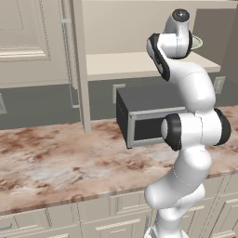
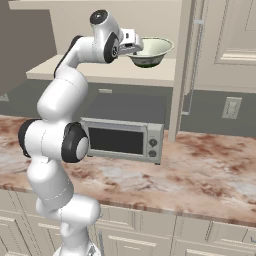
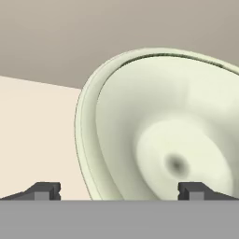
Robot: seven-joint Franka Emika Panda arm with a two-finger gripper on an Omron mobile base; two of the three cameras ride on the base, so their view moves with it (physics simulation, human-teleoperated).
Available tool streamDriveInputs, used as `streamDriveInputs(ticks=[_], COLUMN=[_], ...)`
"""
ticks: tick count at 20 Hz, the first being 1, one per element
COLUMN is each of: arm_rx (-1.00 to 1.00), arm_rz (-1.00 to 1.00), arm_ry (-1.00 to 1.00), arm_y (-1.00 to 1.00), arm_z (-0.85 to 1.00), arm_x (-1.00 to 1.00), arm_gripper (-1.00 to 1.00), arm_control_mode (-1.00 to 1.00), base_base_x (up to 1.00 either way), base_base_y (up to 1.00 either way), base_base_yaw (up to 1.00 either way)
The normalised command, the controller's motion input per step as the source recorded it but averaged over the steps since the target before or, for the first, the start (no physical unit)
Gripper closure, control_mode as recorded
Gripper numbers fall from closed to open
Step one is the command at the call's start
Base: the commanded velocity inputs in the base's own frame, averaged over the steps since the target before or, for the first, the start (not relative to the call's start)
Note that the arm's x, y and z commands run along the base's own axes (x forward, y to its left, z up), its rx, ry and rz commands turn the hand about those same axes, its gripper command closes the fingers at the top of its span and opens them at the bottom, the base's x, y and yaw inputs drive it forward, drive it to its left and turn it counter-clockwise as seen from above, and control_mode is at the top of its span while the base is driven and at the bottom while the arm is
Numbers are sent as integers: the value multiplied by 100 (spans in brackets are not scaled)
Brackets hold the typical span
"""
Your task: Move the bowls from the cabinet to the plates on the dining table.
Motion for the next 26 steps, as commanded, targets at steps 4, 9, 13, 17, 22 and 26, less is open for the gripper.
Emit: streamDriveInputs(ticks=[4, 9, 13, 17, 22, 26], arm_rx=[2, 7, 0, 0, 0, 0], arm_rz=[0, 0, 0, 0, 0, 0], arm_ry=[-3, -2, 0, 0, 0, 2], arm_y=[0, -4, 0, 0, -4, -12], arm_z=[38, 35, -3, -9, -26, -18], arm_x=[2, 12, 8, 9, 1, 5], arm_gripper=[-100, -100, -100, -100, -100, -100], arm_control_mode=[-100, -100, -100, -100, -100, -100], base_base_x=[0, 0, 0, 0, 0, 0], base_base_y=[0, 0, 0, 0, 0, 0], base_base_yaw=[0, 0, 0, 0, 0, 0])
